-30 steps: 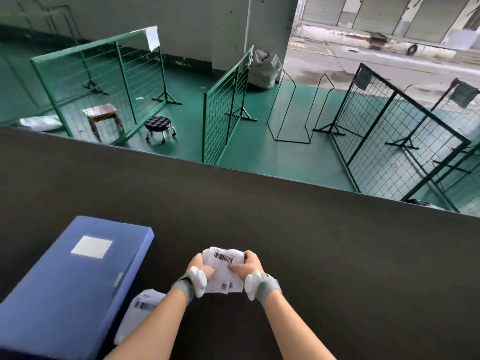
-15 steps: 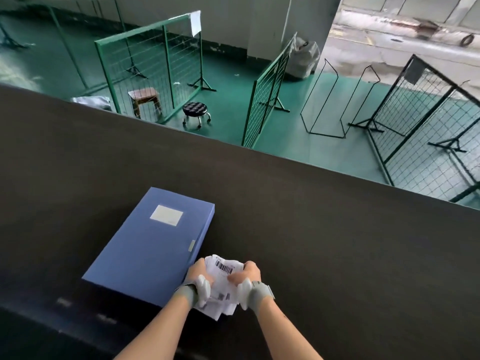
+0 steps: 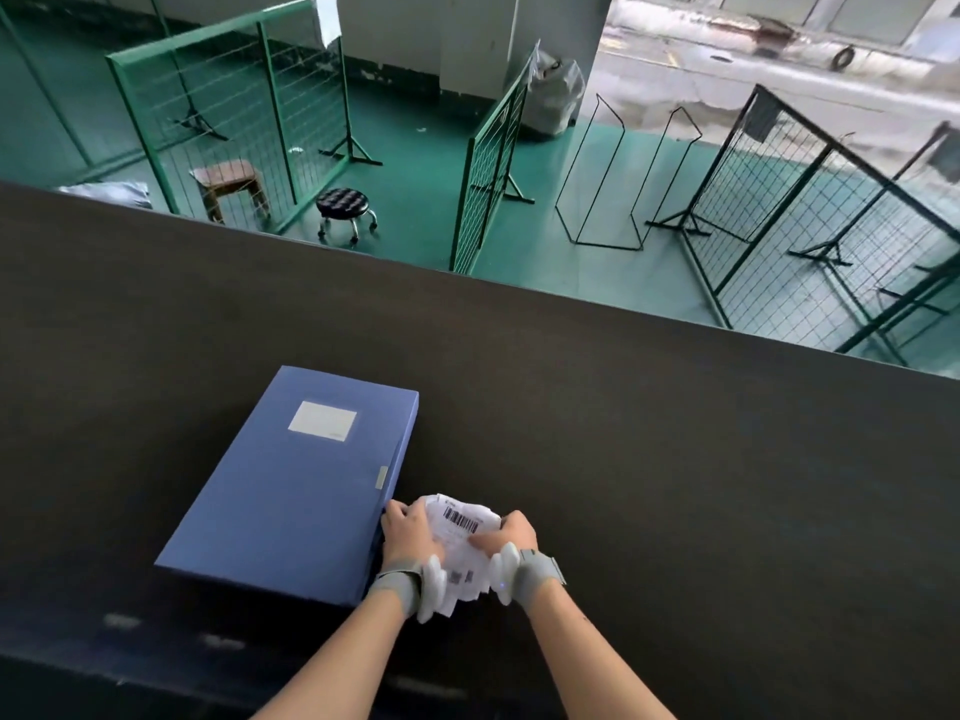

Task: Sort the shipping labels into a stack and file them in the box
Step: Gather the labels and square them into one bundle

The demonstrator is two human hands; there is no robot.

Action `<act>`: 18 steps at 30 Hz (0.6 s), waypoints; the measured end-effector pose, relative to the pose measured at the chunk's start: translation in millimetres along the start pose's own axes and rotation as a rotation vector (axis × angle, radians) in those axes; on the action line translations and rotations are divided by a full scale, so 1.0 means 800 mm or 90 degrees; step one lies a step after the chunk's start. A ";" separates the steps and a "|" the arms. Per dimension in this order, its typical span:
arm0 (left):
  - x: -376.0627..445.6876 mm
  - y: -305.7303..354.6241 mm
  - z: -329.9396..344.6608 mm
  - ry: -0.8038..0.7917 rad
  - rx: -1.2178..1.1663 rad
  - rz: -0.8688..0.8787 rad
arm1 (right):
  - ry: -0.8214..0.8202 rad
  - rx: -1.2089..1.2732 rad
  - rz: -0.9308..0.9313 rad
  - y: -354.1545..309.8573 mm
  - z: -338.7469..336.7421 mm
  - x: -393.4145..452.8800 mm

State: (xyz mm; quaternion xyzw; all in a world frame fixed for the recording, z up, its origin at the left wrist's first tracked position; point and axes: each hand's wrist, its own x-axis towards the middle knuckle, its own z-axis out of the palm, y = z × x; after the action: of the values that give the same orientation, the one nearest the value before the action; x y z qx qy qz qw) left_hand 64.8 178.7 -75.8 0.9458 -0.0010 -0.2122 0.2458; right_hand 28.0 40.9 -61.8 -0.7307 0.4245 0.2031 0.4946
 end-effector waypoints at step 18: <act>0.004 0.006 -0.006 -0.068 0.038 -0.055 | 0.039 -0.046 -0.021 0.002 0.005 -0.018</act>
State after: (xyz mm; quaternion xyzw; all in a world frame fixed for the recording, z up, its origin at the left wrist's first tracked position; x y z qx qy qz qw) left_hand 70.3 176.6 -71.3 0.9394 0.0204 -0.2724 0.2074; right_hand 19.4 50.3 -54.1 -0.7608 0.4196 0.1874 0.4583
